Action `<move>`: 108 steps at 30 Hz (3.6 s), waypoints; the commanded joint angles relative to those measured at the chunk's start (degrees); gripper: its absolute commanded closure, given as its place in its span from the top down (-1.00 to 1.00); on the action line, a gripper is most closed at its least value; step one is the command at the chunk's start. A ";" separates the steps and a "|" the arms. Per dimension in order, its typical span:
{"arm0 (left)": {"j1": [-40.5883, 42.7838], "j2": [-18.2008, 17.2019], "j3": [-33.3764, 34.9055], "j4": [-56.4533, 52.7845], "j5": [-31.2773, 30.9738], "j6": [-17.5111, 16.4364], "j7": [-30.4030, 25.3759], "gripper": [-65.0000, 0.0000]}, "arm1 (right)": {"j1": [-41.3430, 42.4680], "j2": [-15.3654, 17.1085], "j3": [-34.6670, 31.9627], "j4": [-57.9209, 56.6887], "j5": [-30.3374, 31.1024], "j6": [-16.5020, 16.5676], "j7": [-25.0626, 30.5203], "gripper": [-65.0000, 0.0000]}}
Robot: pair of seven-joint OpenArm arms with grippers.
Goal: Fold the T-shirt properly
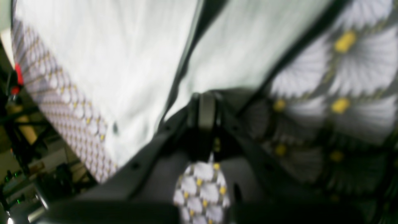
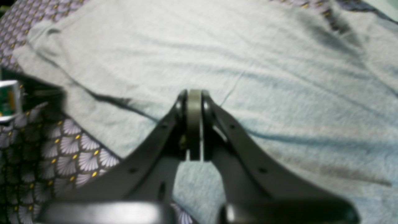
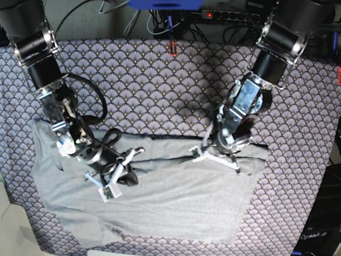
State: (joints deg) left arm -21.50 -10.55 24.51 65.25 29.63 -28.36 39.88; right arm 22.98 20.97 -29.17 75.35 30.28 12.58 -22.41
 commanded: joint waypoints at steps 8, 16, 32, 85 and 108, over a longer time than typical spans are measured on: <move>-5.54 3.21 -0.38 -7.36 2.33 0.62 -1.86 -1.00 | 0.09 1.49 0.55 1.09 0.27 0.04 1.54 -1.00; -9.23 4.44 -0.38 -8.07 2.15 0.80 -3.17 -1.00 | 0.01 2.11 0.55 1.09 0.27 0.04 1.54 -1.00; -5.98 6.99 -14.80 -4.81 2.77 9.06 -16.10 -1.00 | -1.66 3.51 0.55 1.09 0.27 0.04 1.54 -1.00; -12.04 13.93 -18.84 -14.13 14.20 27.70 -27.35 -1.00 | -2.89 3.51 0.55 1.00 0.27 0.04 -0.22 -1.00; 0.97 6.55 -18.84 1.87 21.14 -1.84 -17.33 -1.00 | -3.07 3.51 0.55 1.00 0.27 0.12 -0.05 -1.00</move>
State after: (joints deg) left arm -18.92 -3.73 5.78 66.41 50.59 -31.09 22.96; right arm 18.41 23.81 -29.06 75.40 30.22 12.58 -23.83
